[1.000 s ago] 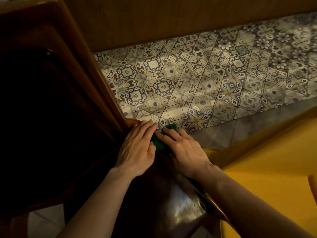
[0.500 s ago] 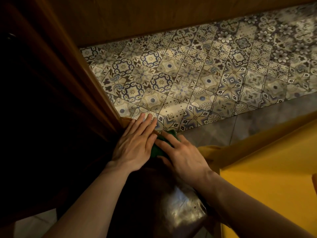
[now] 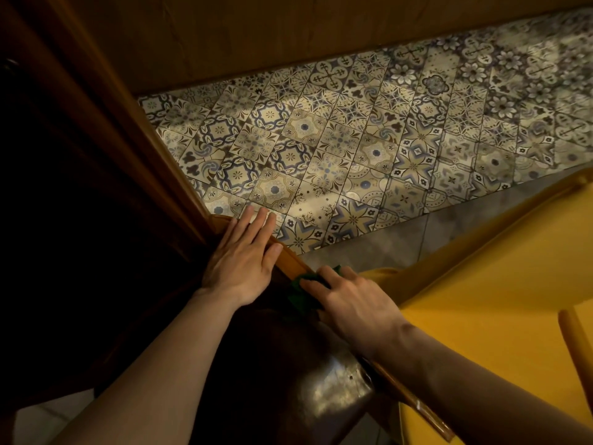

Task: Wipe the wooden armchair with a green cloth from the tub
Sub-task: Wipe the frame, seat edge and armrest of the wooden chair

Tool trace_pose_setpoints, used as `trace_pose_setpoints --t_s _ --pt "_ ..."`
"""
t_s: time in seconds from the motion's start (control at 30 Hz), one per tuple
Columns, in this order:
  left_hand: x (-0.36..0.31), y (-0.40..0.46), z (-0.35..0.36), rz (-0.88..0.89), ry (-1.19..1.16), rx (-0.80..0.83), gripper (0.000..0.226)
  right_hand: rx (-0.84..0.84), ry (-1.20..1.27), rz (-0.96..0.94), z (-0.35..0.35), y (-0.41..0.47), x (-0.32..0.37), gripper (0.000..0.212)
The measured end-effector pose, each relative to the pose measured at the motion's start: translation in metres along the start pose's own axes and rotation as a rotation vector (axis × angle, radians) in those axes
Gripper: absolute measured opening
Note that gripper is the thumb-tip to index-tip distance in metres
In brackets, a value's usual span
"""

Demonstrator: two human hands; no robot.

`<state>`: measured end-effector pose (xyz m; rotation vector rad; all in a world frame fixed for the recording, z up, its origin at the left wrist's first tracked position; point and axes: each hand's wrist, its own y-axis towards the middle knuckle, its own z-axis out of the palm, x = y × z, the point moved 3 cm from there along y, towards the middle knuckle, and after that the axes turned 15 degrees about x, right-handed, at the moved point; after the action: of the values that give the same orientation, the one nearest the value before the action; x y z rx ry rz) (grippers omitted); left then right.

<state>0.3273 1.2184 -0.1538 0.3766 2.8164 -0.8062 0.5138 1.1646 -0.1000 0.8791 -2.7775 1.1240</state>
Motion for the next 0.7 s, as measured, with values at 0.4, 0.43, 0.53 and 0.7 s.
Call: trace_pose_setpoints --t_s 0.4,0.43,0.53,0.7 --pt "-0.072 -0.041 -0.002 0.198 -0.122 -0.089 0.057 -0.092 0.178 0.127 0.028 -0.106 -0.008 0.051" --pt "-0.083 -0.046 0.003 0.234 -0.108 -0.095 0.057 -0.113 0.205 0.165 0.038 -0.116 -0.011 0.052" --pt "-0.118 -0.057 0.025 0.344 -0.063 -0.074 0.058 -0.108 0.249 0.258 0.071 -0.129 -0.016 0.056" --pt "-0.146 -0.067 0.064 0.423 0.070 0.037 0.060 -0.141 0.264 0.260 0.108 -0.126 -0.016 0.063"
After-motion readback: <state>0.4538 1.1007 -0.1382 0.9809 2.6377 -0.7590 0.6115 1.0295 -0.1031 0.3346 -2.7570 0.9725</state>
